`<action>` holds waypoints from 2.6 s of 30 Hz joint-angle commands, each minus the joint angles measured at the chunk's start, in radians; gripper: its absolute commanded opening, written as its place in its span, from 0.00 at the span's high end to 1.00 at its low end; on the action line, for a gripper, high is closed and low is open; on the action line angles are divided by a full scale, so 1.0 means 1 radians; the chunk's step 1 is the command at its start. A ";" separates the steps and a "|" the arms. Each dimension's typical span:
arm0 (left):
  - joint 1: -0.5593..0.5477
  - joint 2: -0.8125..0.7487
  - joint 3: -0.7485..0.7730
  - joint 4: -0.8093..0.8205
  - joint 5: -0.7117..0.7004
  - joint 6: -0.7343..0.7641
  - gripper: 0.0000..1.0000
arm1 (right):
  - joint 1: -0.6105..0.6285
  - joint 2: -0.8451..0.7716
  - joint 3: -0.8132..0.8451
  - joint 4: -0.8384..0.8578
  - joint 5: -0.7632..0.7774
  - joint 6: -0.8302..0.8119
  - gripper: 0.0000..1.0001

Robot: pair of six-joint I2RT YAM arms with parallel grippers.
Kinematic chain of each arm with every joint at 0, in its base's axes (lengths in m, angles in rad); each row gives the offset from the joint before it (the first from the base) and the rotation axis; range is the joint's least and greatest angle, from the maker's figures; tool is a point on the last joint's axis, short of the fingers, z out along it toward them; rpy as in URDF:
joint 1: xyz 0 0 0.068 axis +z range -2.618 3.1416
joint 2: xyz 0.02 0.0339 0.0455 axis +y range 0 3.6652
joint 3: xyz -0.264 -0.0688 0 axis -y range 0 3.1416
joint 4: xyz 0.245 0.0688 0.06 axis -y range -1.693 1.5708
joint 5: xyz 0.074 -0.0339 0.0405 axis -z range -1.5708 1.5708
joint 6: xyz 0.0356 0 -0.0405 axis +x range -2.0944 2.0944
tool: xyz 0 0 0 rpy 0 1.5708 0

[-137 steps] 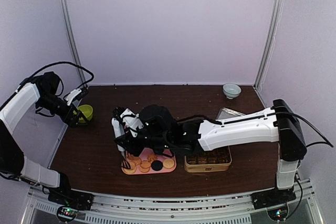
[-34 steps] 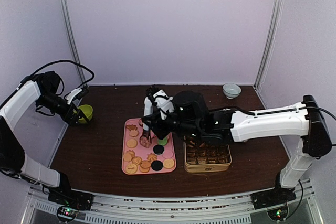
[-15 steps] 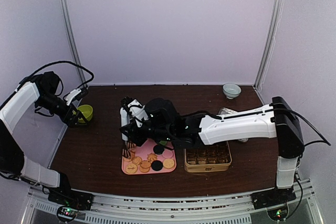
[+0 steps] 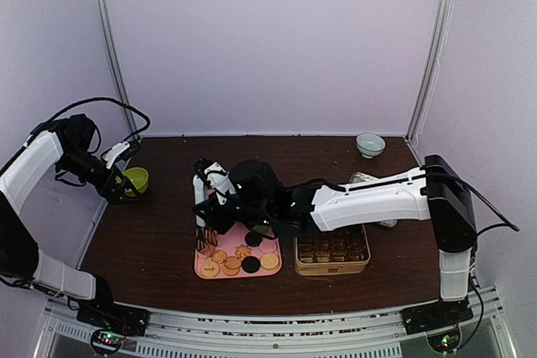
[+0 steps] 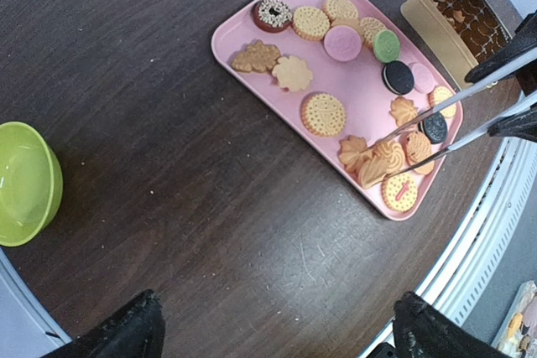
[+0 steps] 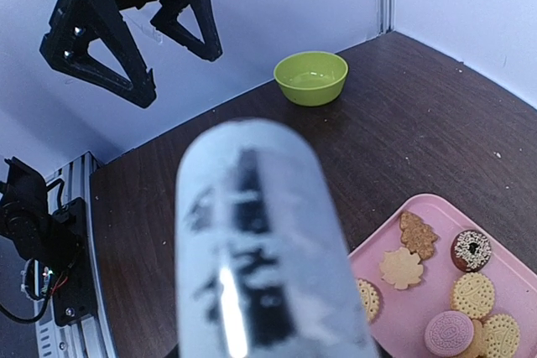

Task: Pack the cookies
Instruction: Pick up the fake cookies from the plate, then place the fake cookies in the empty pocket of the box.

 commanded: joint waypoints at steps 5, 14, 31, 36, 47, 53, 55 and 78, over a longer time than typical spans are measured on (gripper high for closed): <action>0.006 -0.021 -0.003 -0.014 0.000 0.016 0.02 | -0.004 0.017 0.026 0.048 -0.041 0.040 0.65; 0.007 -0.015 0.004 -0.014 0.001 0.018 0.02 | -0.004 -0.009 0.004 0.054 -0.044 0.052 0.87; 0.007 0.007 0.020 -0.014 0.010 0.010 0.02 | -0.068 -0.331 -0.199 0.046 0.051 -0.004 1.00; 0.007 0.005 0.020 -0.012 0.006 0.013 0.02 | -0.134 -0.516 -0.369 -0.003 0.113 -0.034 1.00; 0.007 0.010 0.019 -0.007 0.031 0.013 0.02 | -0.273 -0.920 -0.695 -0.168 0.282 -0.071 1.00; 0.006 0.019 0.016 -0.004 0.037 0.013 0.02 | -0.290 -1.027 -0.768 -0.231 0.330 -0.080 1.00; 0.007 0.020 0.017 -0.003 0.038 0.010 0.02 | -0.290 -1.041 -0.779 -0.242 0.336 -0.089 1.00; 0.007 0.021 0.021 -0.004 0.036 0.010 0.02 | -0.289 -1.020 -0.780 -0.280 0.294 -0.134 0.97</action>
